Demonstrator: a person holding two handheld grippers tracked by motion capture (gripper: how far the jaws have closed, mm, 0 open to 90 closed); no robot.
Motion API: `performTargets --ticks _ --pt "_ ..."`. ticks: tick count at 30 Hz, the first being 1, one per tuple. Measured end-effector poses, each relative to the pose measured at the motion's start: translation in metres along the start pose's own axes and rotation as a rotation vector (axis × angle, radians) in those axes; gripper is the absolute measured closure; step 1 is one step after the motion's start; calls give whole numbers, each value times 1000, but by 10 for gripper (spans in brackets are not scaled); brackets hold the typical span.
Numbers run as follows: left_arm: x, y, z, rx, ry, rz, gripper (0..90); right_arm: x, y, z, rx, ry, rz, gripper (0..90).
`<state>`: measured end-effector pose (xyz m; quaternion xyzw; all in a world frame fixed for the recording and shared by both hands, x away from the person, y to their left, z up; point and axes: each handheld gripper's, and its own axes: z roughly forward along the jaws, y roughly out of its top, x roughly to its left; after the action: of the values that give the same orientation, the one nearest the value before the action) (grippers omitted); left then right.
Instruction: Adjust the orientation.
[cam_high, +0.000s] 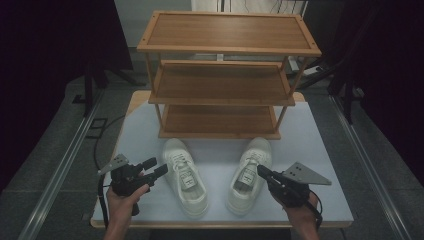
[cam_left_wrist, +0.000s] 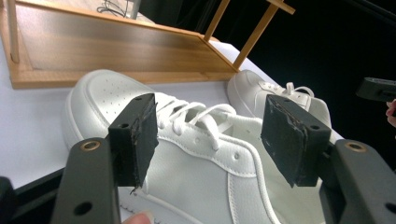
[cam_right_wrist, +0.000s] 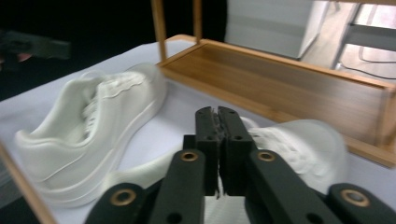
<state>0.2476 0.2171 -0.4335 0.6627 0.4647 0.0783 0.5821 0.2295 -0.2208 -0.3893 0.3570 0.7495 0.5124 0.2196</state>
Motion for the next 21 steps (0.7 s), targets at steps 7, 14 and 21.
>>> performTargets --ticks 7,14,21 --pt "-3 0 1 0 -7 3 360 32 -6 22 72 88 -75 894" --pt "-1 -2 1 3 -9 -13 362 59 -12 41 122 154 -126 893" --pt "-2 -2 2 6 -14 -11 362 85 -21 56 183 201 -181 893"
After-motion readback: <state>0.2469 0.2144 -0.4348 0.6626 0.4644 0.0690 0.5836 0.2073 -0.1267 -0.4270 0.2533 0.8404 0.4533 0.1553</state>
